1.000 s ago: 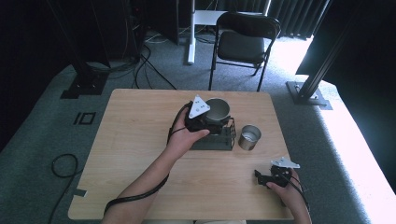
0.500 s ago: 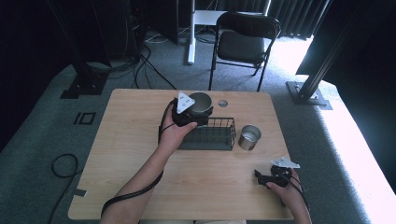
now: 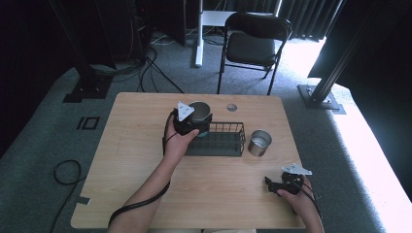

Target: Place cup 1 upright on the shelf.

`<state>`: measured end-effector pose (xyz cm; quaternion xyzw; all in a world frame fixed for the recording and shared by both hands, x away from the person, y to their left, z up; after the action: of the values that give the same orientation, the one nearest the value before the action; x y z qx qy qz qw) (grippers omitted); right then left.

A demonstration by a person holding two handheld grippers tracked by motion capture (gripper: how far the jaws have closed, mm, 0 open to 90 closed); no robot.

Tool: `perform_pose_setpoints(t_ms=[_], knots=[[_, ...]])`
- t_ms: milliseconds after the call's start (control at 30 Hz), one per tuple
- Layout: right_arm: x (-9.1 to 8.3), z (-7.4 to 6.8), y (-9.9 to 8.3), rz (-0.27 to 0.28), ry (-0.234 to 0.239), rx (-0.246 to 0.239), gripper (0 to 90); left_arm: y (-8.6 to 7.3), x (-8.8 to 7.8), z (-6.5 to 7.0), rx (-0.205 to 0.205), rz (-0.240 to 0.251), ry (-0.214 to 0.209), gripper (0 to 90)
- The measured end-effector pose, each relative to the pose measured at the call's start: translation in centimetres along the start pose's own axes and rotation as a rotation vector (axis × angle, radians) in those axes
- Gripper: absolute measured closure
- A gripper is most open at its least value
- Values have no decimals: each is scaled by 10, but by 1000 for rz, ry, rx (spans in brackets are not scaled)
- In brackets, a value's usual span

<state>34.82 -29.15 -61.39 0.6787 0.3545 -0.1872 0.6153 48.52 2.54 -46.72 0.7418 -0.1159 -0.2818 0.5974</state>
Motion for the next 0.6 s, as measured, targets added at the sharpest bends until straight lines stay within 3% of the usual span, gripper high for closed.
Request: perform_pose_setpoints(t_ms=[433, 600], knots=[[0, 0, 0, 0, 0, 0, 115, -28, 5, 5, -5, -34, 4, 136], [0, 0, 0, 0, 0, 0, 115, -33, 6, 8, 20, -52, 2, 136]])
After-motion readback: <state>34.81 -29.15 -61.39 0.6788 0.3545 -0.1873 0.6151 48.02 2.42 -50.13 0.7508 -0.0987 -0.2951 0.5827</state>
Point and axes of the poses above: each handheld gripper's, and its own axes: x roughly forward along the jaws, y roughly out of its top, z roughly to its right, the point moved 8 cm from there along x, roughly forward along the jaws, and after that the axes turned 13 degrees about x, right-handed, at the moved point
